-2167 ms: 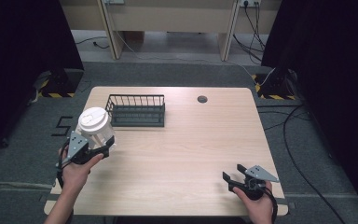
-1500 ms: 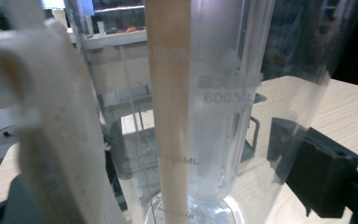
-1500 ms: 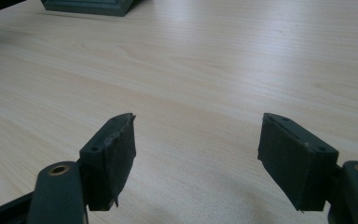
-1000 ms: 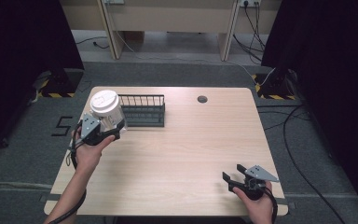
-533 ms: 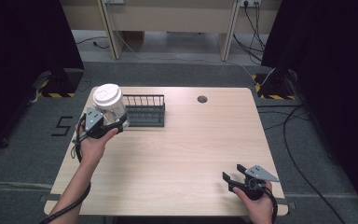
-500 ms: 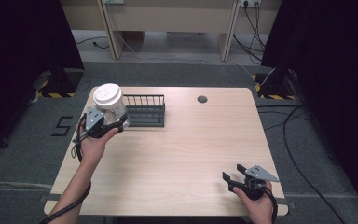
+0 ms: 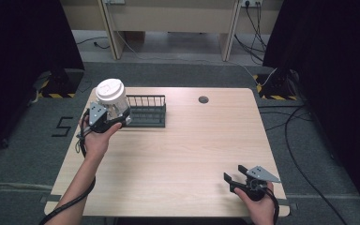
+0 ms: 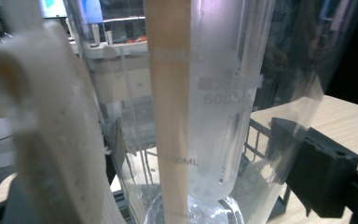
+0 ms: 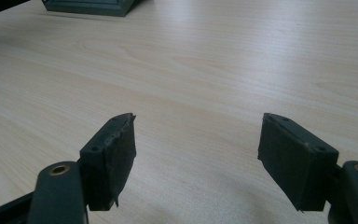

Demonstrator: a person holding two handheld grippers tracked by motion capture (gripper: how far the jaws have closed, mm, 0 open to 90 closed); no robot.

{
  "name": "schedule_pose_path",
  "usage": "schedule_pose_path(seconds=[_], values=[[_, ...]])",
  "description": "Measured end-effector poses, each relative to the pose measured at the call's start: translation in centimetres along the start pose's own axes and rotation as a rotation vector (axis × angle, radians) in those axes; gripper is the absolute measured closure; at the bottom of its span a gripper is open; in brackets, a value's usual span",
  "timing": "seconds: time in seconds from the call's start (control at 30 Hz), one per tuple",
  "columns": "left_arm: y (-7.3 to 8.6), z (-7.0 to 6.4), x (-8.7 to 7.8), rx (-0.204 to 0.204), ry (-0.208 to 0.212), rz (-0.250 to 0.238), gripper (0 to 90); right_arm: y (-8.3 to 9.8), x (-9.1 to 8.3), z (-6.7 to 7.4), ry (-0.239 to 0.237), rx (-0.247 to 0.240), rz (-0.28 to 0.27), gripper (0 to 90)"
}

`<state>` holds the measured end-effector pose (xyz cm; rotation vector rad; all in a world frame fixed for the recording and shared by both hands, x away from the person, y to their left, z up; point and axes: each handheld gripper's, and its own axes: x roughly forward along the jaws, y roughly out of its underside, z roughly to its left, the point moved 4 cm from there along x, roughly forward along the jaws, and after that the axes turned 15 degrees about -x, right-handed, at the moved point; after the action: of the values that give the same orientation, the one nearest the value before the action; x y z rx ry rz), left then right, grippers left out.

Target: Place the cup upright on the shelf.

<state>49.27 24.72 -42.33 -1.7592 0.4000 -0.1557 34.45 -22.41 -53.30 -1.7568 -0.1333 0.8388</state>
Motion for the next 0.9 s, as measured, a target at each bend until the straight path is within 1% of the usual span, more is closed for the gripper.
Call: schedule_pose_path(seconds=[0.17, 0.3, 0.37, 0.43, 0.67, 0.9], values=[[-0.6, 0.1, 0.5, -0.003, -0.004, -0.013, 17.5, 0.0, 0.0, 0.0, -0.003, 0.008, -0.002, 28.0], [-1.0, 0.2, 0.9, -0.010, -0.013, -0.018, 17.5, 0.0, 0.0, 0.0, -0.002, 0.000, -0.001, 28.0], [-1.2, 0.2, 1.1, -0.007, -0.014, -0.020, 17.5, 0.0, 0.0, 0.1, -0.006, 0.013, 0.002, 28.1], [-1.4, 0.2, 1.4, -0.008, -0.014, -0.023, 17.5, 0.0, 0.0, 0.1, -0.007, 0.015, 0.002, 28.1], [-1.7, 0.3, 2.3, -0.007, -0.023, -0.020, 17.5, 0.0, 0.0, 0.1, -0.007, 0.016, 0.002, 28.1], [-1.8, 0.2, 3.8, -0.001, -0.029, -0.010, 17.5, 0.0, 0.0, 0.0, -0.008, 0.013, 0.000, 28.1]])
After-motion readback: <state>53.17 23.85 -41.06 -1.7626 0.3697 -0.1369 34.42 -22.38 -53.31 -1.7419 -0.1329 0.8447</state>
